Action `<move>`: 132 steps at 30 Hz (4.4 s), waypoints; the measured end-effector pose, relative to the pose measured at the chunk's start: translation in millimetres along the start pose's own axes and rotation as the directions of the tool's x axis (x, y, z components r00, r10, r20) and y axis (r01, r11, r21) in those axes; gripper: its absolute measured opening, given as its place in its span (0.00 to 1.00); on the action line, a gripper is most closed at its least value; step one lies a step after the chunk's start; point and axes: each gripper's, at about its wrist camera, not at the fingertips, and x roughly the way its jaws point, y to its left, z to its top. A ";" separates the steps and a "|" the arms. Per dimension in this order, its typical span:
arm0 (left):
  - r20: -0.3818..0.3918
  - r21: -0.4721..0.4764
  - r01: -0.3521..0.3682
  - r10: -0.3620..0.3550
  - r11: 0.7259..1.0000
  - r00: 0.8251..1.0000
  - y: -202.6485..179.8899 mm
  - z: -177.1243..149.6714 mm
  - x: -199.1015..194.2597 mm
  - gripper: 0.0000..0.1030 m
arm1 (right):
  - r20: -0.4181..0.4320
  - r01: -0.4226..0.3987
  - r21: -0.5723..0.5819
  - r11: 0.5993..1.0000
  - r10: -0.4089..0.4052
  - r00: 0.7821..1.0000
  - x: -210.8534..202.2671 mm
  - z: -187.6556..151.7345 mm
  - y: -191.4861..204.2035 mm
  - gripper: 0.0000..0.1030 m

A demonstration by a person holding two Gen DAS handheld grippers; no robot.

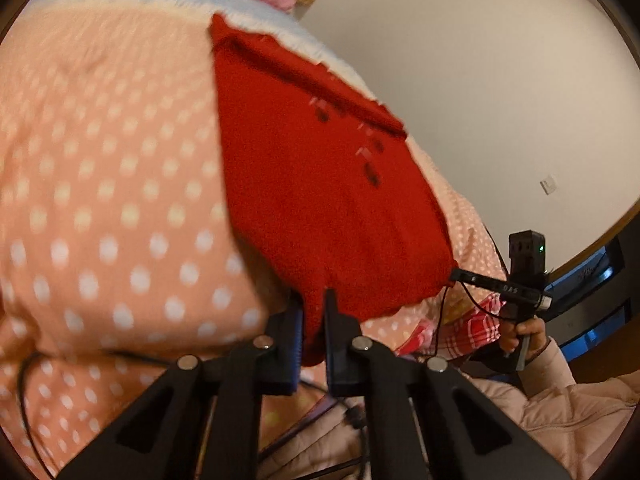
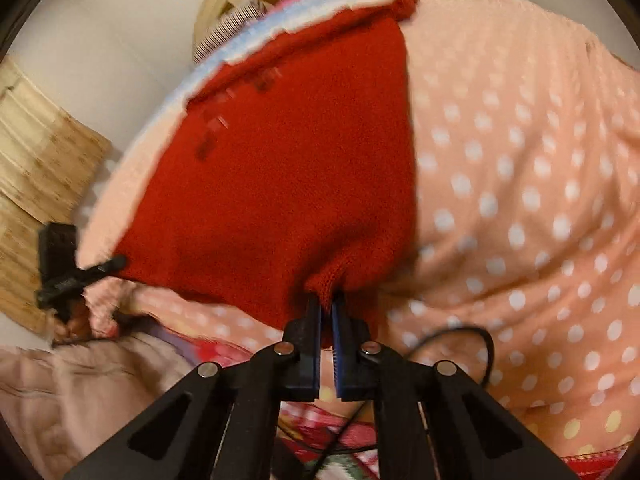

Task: Fold small clothes
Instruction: 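Fold the hem up toward the collar with both tools, then release, then close the left tool on the folded red sweater's edge, then close the right tool on the sweater beside the left tool and lift with both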

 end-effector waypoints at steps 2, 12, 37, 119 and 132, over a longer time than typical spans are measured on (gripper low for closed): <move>0.013 0.009 0.004 -0.004 1.000 1.000 -3.6 12.5 -0.2 0.08 | 0.041 -0.041 0.002 0.999 0.040 0.998 -14.0 11.5 7.3 0.04; 0.055 0.011 -0.050 0.049 0.999 0.997 8.9 98.8 18.4 0.08 | 0.209 -0.076 0.090 0.993 0.056 0.976 -22.3 102.5 2.2 0.04; 0.139 0.341 -0.268 0.234 0.901 0.962 17.2 150.9 68.2 0.67 | 0.350 -0.049 0.232 0.971 -0.036 0.936 -8.8 142.9 -31.4 0.43; 0.158 -0.066 -0.056 0.066 0.996 0.985 64.5 161.8 80.7 0.15 | 0.325 0.180 0.075 0.981 -0.194 0.926 21.3 186.6 -32.1 0.17; 0.139 0.034 -0.098 0.092 0.995 0.986 45.3 165.2 90.4 0.39 | 0.322 0.349 -0.096 0.932 -0.303 0.897 40.8 188.3 -5.3 0.56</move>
